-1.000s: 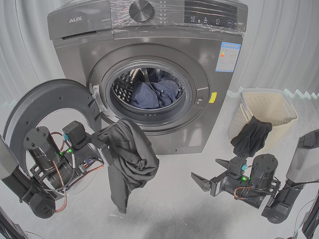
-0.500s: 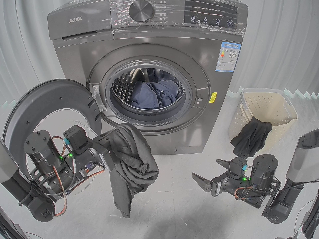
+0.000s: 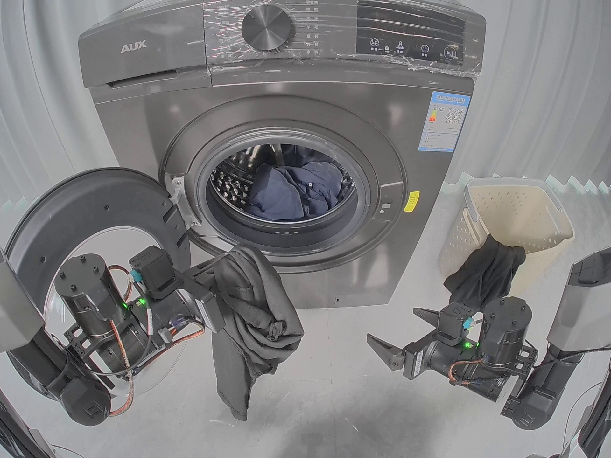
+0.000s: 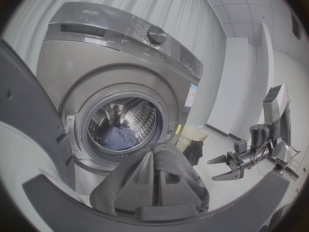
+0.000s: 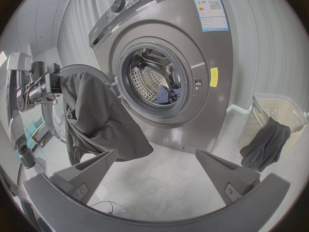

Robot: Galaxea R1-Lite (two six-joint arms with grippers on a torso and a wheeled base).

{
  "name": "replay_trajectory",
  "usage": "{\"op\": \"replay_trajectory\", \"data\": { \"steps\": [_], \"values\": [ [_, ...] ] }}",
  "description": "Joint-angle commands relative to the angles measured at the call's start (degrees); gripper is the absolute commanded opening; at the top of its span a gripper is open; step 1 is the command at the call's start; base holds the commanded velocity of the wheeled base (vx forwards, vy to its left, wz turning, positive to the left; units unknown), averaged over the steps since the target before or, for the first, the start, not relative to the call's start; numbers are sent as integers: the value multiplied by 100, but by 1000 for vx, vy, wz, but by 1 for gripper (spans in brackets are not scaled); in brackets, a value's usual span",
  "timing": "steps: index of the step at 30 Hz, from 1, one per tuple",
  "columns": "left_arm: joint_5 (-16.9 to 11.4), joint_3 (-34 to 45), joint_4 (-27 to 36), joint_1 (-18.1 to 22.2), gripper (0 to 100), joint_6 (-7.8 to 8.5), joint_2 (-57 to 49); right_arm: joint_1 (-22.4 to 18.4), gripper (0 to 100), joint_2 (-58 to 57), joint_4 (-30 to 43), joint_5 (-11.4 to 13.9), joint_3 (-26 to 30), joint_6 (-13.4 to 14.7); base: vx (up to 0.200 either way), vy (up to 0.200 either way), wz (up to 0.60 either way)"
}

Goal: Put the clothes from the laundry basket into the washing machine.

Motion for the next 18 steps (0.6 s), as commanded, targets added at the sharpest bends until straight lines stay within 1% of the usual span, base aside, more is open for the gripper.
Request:
{"op": "replay_trajectory", "data": {
  "steps": [1, 7, 18],
  "values": [
    [3, 2, -3, -1, 0, -2, 87, 8, 100, -2, 3, 3, 18, -1, 200, 0, 0],
    [3, -33, -3, -1, 0, -2, 96, 8, 100, -11, -6, 3, 18, -10, 200, 0, 0],
    [12, -51, -3, -10, 0, 33, 193, 17, 100, -28, -6, 12, 18, -1, 0, 0, 0]
  ]
}}
